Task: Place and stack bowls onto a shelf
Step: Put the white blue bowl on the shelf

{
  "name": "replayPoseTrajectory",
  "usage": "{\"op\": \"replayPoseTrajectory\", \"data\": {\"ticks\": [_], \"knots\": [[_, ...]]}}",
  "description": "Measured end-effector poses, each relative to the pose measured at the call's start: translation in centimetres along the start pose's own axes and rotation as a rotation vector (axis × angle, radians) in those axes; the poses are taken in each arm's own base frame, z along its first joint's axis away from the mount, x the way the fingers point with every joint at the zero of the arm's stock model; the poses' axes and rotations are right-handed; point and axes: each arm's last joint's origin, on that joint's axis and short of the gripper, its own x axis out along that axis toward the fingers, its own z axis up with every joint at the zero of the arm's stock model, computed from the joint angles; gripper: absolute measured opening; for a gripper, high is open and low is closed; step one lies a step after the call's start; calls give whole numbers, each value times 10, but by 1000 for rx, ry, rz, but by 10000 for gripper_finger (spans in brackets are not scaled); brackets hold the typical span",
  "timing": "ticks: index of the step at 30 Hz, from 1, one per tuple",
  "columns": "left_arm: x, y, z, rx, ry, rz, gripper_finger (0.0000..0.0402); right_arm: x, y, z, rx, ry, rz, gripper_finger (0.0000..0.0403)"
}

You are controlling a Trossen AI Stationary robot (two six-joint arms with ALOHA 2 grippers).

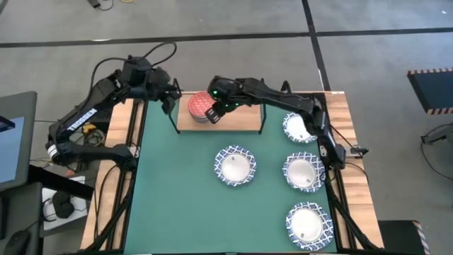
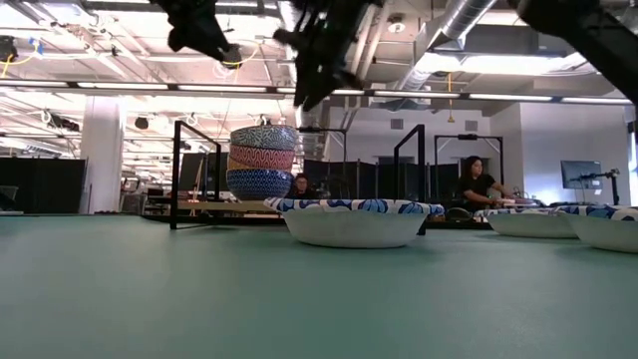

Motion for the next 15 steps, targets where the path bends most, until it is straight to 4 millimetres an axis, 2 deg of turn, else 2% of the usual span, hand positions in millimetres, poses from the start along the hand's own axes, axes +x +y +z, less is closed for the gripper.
{"op": "replayPoseTrajectory", "data": {"ticks": [5,10,15], "knots": [[-10,-3,-26,-47,14,0,169,26,1,-1,-8,24,22,120],[-17,-4,-50,-106,23,31,169,32,1,4,-8,-12,36,120],[-22,-5,-63,-160,15,42,169,36,-4,4,-15,4,25,120]]}}
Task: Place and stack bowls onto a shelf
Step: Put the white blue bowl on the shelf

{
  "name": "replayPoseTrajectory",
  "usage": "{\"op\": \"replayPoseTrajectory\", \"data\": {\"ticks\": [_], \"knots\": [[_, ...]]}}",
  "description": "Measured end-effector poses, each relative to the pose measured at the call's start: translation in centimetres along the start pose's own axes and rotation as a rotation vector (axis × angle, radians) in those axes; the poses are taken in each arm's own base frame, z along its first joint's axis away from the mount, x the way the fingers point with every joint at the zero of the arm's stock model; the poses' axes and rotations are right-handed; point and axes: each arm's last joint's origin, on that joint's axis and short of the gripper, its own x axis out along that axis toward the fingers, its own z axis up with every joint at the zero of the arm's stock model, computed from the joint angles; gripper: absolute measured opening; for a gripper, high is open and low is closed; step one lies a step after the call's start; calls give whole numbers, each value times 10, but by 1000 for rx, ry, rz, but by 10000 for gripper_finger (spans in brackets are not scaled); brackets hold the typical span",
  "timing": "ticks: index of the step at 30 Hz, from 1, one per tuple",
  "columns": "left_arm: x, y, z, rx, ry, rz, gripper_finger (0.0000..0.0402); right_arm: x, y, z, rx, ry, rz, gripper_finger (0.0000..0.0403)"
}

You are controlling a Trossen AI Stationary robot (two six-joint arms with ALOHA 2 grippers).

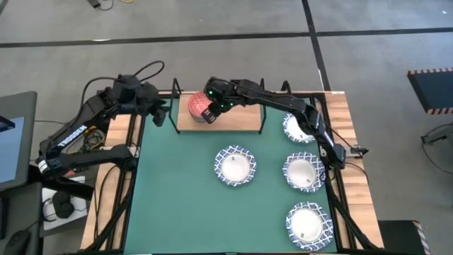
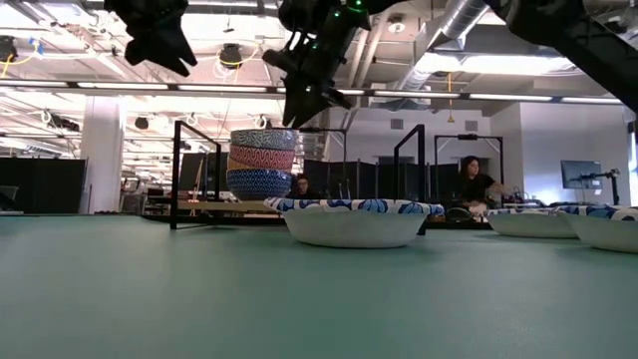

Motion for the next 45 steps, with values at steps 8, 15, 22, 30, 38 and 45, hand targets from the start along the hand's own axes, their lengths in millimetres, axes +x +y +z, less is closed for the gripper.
{"op": "replayPoseTrajectory", "data": {"ticks": [8,15,22,30,38,45], "knots": [[-15,-8,0,41,-79,-131,169,-39,7,-5,-54,4,8,120],[-12,-22,7,118,-149,-220,169,-103,16,-13,-119,-60,-25,125],[2,-49,18,208,-215,-375,169,-158,12,-46,-173,28,-254,125],[24,-86,27,234,-273,-513,169,-187,35,-71,-185,13,-254,125],[43,-119,18,281,-225,-549,169,-202,73,-101,-176,116,-24,125],[58,-142,9,310,-188,-579,169,-219,108,-136,-135,181,86,125]]}}
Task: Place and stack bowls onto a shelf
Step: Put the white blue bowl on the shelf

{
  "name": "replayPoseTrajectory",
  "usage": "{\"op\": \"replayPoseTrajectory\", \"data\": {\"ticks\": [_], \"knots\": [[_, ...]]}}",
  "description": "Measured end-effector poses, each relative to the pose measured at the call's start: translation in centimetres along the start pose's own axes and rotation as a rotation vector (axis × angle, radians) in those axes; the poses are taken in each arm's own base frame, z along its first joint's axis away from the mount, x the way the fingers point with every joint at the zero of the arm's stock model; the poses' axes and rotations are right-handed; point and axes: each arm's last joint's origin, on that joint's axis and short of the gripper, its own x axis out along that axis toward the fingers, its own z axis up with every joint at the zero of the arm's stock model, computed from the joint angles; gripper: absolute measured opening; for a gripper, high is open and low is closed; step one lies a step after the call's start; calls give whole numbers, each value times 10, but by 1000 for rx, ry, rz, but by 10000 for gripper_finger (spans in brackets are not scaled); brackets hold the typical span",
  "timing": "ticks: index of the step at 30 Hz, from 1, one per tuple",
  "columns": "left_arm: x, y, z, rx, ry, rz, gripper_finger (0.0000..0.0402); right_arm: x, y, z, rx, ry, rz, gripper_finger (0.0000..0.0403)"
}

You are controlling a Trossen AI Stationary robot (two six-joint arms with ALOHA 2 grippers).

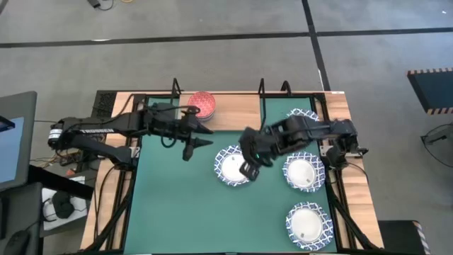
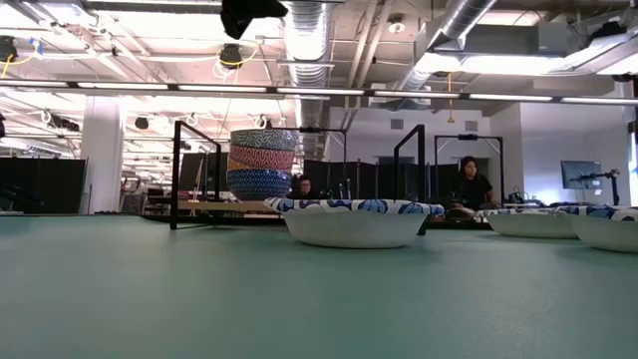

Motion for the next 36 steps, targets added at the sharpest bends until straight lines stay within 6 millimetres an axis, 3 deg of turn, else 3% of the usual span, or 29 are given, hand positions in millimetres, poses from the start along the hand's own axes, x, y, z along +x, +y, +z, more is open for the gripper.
{"op": "replayPoseTrajectory", "data": {"ticks": [9,15,18,22,27,30,36], "knots": [[23,-9,-9,36,46,-35,169,-13,43,-45,212,50,74,125],[23,-9,-9,116,45,-40,169,-14,79,-84,250,100,109,125],[23,-9,-9,152,46,-45,169,-13,99,-106,184,47,117,125],[23,-10,-9,170,44,-78,169,-6,121,-108,147,-143,161,117],[23,-11,-9,206,44,-101,169,8,113,-84,135,-289,61,95],[23,-10,-10,220,48,-99,169,14,95,-64,133,-323,-37,81],[22,-8,-13,211,79,-79,169,3,50,-40,66,-357,-242,76]]}}
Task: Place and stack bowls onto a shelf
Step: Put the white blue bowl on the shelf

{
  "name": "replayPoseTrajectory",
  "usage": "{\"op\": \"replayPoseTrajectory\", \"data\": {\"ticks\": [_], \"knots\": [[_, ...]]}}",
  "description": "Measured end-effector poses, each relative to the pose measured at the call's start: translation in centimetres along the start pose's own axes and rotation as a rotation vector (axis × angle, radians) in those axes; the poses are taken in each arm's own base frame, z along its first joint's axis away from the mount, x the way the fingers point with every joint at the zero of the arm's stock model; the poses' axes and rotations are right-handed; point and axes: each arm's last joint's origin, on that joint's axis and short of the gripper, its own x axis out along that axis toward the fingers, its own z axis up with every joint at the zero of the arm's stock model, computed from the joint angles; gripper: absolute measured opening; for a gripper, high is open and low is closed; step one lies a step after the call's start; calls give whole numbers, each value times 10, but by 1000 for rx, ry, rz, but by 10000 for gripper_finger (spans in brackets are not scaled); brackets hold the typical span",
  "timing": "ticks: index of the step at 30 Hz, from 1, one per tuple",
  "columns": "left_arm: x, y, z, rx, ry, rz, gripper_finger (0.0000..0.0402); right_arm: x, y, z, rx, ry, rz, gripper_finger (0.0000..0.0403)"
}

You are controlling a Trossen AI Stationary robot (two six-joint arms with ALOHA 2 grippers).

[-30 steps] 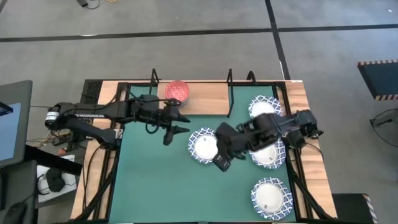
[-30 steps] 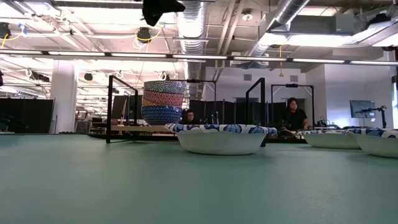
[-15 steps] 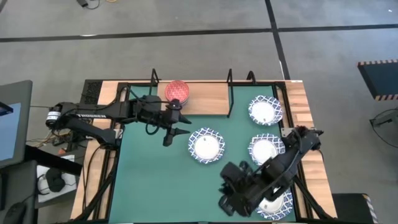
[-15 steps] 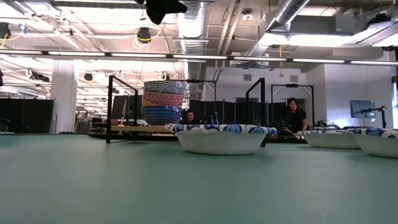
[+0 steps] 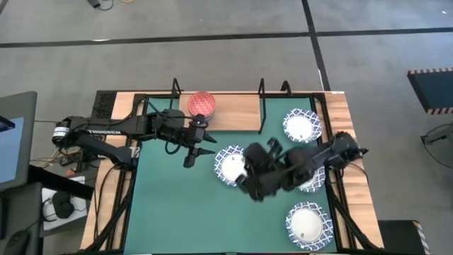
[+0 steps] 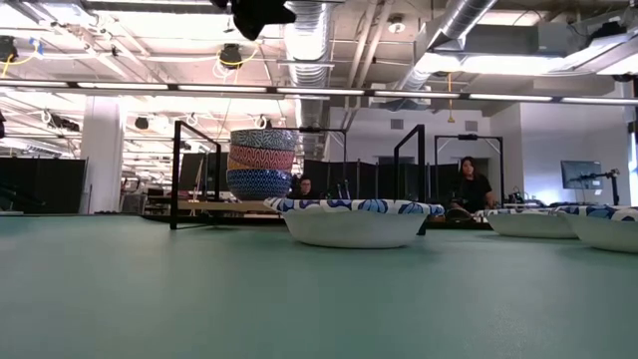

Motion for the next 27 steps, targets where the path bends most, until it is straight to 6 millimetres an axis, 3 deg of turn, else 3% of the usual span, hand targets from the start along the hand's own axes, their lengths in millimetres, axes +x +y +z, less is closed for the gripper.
{"op": "replayPoseTrajectory", "data": {"ticks": [5,11,18,27], "knots": [[-1,6,-1,-28,11,76,169,3,-53,20,-104,-26,-113,76],[-2,15,1,-142,-21,154,169,-1,-126,16,-105,-18,-130,76],[2,20,0,-226,-25,259,169,-16,-186,-22,49,-167,84,76],[39,21,-23,-417,101,268,169,9,-222,-93,286,-241,217,76]]}}
